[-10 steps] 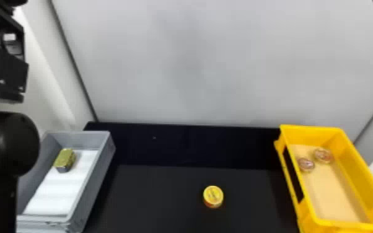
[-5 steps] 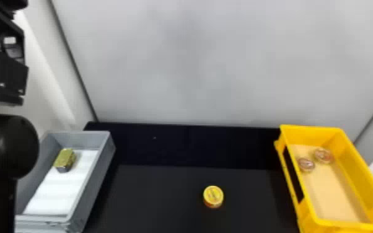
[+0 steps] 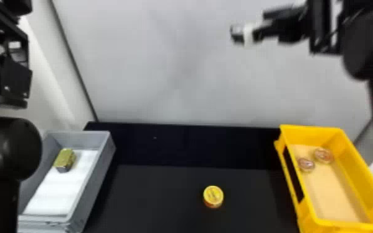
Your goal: Pick up the round yellow can and place it in the yellow rectangular box
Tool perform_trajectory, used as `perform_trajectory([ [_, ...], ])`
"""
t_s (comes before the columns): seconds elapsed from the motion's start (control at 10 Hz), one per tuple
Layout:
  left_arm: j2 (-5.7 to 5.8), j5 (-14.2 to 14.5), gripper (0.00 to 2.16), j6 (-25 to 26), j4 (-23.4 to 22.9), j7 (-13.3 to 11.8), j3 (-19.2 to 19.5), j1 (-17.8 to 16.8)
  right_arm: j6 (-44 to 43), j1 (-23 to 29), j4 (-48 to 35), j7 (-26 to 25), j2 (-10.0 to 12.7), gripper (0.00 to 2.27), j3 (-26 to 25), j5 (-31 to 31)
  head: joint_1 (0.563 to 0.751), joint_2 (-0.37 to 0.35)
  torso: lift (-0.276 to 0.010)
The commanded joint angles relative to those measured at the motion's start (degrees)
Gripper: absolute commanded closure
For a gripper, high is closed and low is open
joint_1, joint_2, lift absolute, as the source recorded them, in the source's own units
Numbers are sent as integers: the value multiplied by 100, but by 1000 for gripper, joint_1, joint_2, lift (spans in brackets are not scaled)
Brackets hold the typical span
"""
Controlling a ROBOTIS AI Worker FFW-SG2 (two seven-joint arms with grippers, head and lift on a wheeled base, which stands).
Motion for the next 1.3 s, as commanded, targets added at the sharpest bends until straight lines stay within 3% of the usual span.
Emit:
perform_trajectory([
  [0.0,-37,1,140,-22,38,1,-21,10,-461,497,989,631,144,113,144,525,663,54,-2],
  [0.2,-81,9,140,-57,91,1,-56,10,-839,937,1490,728,161,117,241,525,663,54,-2],
  [0.5,-134,9,140,-118,135,1,-65,36,-883,1596,1903,825,320,127,-76,657,663,54,-2],
  [0.9,-160,27,140,-162,179,1,-73,36,-909,1842,2607,1598,346,124,-50,1141,663,54,-2],
  [1.2,-169,36,140,-189,205,1,-109,10,-1481,1912,3468,1897,451,93,241,1185,663,54,-2],
])
